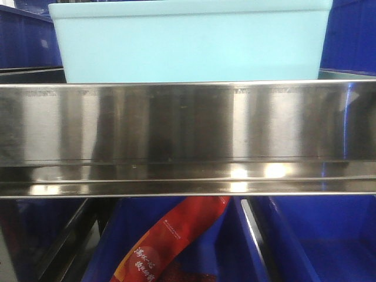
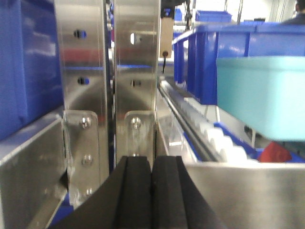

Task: Fetch blue bin and place on conveyor start
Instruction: 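Reach both grippers toward the light-teal bin on the shelf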

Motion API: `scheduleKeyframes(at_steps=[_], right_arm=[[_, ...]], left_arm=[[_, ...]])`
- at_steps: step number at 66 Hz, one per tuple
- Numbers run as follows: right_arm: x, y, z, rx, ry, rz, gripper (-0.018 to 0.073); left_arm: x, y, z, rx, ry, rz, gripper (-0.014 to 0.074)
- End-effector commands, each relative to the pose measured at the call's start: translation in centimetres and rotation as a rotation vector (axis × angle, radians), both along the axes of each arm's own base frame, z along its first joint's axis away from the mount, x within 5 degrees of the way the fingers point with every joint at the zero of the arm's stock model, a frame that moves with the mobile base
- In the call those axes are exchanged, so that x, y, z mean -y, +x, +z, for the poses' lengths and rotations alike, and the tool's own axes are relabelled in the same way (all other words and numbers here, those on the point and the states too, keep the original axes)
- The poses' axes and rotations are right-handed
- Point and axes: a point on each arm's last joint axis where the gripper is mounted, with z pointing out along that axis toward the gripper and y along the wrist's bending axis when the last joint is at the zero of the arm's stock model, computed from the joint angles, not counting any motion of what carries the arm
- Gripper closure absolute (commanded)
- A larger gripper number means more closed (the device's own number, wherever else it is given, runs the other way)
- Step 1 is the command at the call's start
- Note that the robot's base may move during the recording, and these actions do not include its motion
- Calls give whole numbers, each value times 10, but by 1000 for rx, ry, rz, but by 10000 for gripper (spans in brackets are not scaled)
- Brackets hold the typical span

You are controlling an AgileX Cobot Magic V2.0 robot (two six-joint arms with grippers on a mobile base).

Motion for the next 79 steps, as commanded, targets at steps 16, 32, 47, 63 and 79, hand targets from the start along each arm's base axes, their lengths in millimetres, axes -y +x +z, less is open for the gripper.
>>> scheduleKeyframes(at_steps=[16, 32, 47, 63, 79], right_arm=[[-3, -11, 39, -21, -24, 14, 724], [-5, -19, 98, -50, -27, 32, 724], [-4, 7, 136, -272, -8, 55, 724], [-2, 28, 162, -215, 2, 51, 724], [0, 46, 166, -206, 31, 53, 724]], left_arm=[[0, -15, 56, 49, 31, -2, 707], [0, -17, 111, -61, 40, 0, 707], [0, 11, 161, -197, 115, -6, 707], [1, 21, 191, -81, 105, -4, 707], [1, 43, 190, -105, 105, -5, 707]])
